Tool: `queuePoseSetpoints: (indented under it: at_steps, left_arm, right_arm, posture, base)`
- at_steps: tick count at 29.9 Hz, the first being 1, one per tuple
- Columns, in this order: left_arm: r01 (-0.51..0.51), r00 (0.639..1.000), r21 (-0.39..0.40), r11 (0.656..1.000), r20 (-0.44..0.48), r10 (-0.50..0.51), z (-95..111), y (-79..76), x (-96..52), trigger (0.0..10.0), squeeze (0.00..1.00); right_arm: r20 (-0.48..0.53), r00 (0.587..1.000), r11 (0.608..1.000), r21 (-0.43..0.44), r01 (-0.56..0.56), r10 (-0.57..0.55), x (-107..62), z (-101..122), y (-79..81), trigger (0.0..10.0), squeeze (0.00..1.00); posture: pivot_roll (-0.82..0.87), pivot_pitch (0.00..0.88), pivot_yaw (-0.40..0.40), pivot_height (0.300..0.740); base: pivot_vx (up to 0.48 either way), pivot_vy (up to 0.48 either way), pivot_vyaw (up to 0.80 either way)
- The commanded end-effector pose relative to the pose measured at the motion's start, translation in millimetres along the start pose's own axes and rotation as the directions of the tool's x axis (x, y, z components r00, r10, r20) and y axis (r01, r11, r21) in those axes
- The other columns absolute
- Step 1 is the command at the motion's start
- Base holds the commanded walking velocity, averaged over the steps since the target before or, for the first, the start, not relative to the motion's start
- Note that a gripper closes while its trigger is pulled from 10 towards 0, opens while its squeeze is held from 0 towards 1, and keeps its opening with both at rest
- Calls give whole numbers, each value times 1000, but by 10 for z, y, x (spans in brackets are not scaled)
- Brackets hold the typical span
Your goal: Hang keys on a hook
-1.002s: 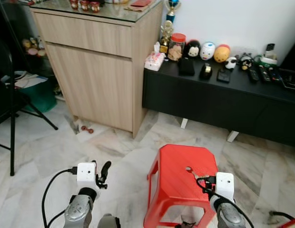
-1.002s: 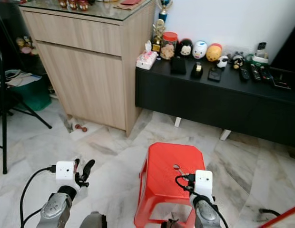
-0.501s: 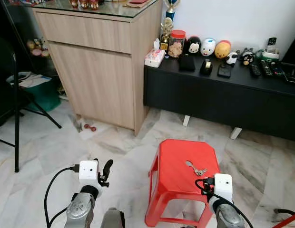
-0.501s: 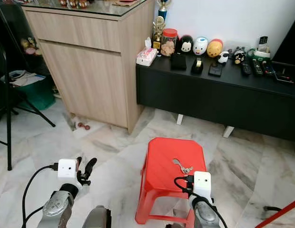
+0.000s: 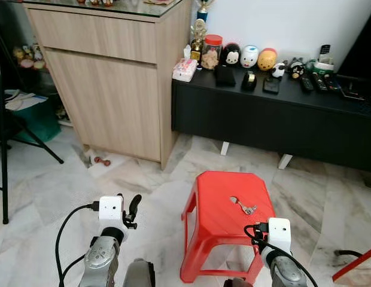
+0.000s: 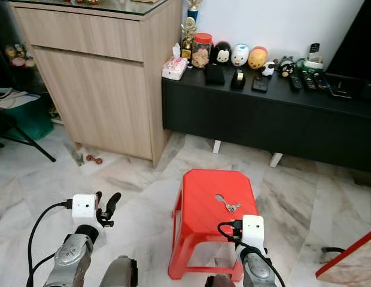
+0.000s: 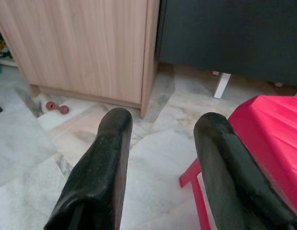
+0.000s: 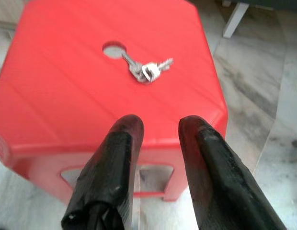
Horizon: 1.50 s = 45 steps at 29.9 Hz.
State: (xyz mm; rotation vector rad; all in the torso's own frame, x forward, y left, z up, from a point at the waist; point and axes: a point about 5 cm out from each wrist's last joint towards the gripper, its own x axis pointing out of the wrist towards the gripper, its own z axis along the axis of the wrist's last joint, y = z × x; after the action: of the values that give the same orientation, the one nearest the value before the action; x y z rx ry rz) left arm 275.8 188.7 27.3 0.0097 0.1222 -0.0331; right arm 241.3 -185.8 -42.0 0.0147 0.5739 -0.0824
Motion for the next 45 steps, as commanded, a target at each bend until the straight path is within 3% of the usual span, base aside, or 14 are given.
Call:
queuePoseSetpoints:
  at_steps: [1,14,32,38,45]
  left_arm:
    - [6,1000,-17,1000,-2,-6,21,-34,36,10000,0]
    - [-1,1000,-28,1000,7,1,39,-25,52,10000,0]
    - [4,1000,-29,1000,4,-4,42,-28,70,10000,0]
    - [2,1000,-29,1000,5,-2,41,-29,69,10000,0]
    - [8,1000,-34,999,-2,-8,27,-38,67,10000,0]
  right_arm:
    - [-7,1000,1000,-5,7,-7,13,19,-7,10000,0]
    - [22,1000,1000,11,-5,5,15,51,10,10000,0]
    - [31,999,1000,-12,-21,22,16,61,38,10000,0]
    - [35,999,1000,-7,-29,29,14,60,44,10000,0]
    - [31,999,1000,13,-24,24,13,52,41,10000,0]
  posture:
    - [128,55,-82,614]
    - [129,58,-81,610]
    - [129,56,-81,610]
    - [130,57,-82,610]
    - [128,59,-82,610]
  base:
    - [0,0,0]
    - [0,0,0]
    - [281,0,0]
    - [293,0,749]
    - [300,0,0]
